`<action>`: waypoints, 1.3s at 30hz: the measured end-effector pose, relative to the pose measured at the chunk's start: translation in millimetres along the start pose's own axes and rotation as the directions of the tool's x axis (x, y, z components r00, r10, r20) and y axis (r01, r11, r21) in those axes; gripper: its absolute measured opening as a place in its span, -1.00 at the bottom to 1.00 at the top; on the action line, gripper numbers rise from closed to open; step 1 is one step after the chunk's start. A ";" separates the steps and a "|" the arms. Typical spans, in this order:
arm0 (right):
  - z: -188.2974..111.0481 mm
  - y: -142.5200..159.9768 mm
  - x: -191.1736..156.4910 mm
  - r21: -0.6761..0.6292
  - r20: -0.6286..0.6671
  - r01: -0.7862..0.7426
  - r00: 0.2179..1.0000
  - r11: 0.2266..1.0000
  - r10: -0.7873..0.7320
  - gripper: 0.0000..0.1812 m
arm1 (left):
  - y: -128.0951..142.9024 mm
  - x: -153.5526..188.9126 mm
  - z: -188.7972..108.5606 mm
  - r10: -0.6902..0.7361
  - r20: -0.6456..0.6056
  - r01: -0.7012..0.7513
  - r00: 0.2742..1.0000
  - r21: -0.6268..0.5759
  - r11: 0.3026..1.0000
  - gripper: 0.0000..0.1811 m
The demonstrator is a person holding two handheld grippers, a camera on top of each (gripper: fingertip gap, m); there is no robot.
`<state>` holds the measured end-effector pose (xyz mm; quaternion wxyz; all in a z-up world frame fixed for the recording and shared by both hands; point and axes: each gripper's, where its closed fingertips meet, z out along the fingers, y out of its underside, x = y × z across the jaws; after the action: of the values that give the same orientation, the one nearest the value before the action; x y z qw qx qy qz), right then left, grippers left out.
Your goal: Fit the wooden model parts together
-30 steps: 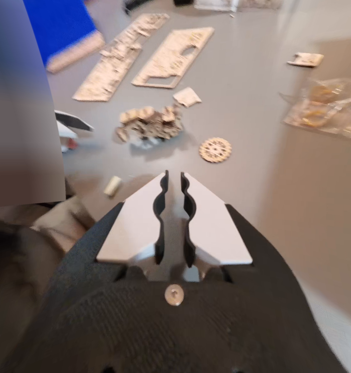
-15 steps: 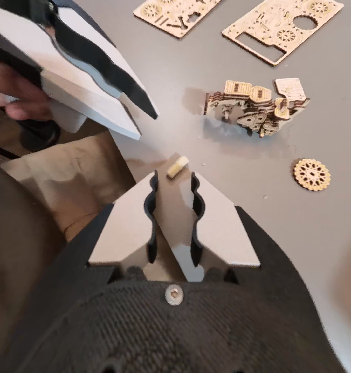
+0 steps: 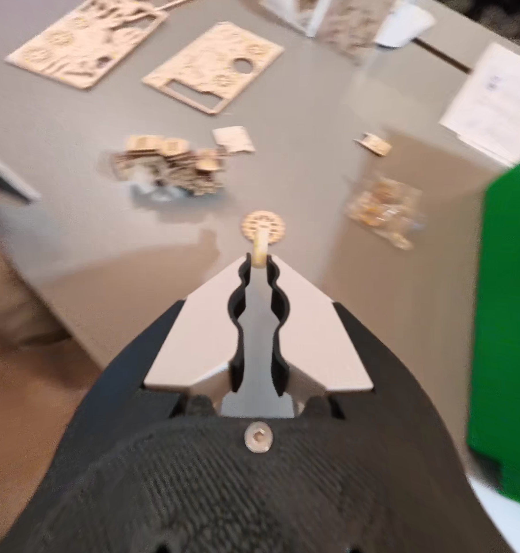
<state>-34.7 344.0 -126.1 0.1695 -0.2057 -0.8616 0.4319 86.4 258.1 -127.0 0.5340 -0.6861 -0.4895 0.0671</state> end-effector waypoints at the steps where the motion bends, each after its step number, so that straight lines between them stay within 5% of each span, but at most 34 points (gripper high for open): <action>1: -0.6 2.5 20.0 0.003 -0.033 -0.060 0.998 0.998 0.060 -0.90 | 0.1 0.5 0.5 -0.003 -0.003 0.003 1.000 0.000 1.000 -0.68; 3: 4.5 16.3 52.6 -0.030 -0.090 -0.161 0.983 0.987 0.158 -0.91 | 0.3 2.4 1.1 -0.008 -0.013 0.008 1.000 -0.001 1.000 -0.68; 8: 9.1 32.4 121.3 -0.090 -0.341 -0.124 0.936 0.988 0.086 -0.91 | -0.3 8.1 0.1 -0.017 -0.036 0.017 0.999 0.004 1.000 -0.68; 13: 13.9 42.4 142.7 -0.155 -0.435 -0.108 0.900 0.982 0.030 -0.79 | -2.1 8.9 -3.7 0.000 -0.025 0.001 1.000 0.015 1.000 -0.68; 16: -1.5 30.3 139.8 -0.129 -0.436 -0.072 0.900 0.989 0.009 -0.52 | -2.0 8.5 -4.4 0.009 -0.017 -0.009 1.000 0.015 1.000 -0.68; 24: -59.6 -30.9 114.3 0.271 -0.364 -0.014 0.924 0.963 0.116 -0.46 | -8.8 6.9 -9.0 0.021 -0.016 -0.020 1.000 0.054 0.998 -0.73; 27: -46.3 -22.4 107.7 0.182 -0.408 0.088 0.913 0.979 -0.007 -0.37 | -20.6 7.7 -16.2 0.033 -0.026 -0.030 0.999 0.126 0.992 -1.00; 31: -21.3 -12.5 86.2 0.110 -0.369 0.146 0.924 0.983 -0.096 -0.26 | -28.7 -15.1 -22.5 -0.027 0.053 0.018 0.998 0.164 0.986 -1.00; 35: -5.0 -11.1 50.6 0.183 -0.144 0.052 0.989 0.982 -0.025 -0.60 | -39.8 -50.6 -32.4 -0.059 0.210 0.011 0.976 0.222 0.975 -1.00; 39: 8.9 -22.2 62.7 0.190 -0.195 0.095 0.979 0.977 -0.057 -0.82 | -75.5 -70.4 -29.8 -0.180 0.234 0.097 0.955 0.328 0.940 -1.00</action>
<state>-97.3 357.5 -105.9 0.2863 -0.1942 -0.8016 0.4876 23.4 182.1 -84.4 0.5704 -0.5416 -0.5860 0.1951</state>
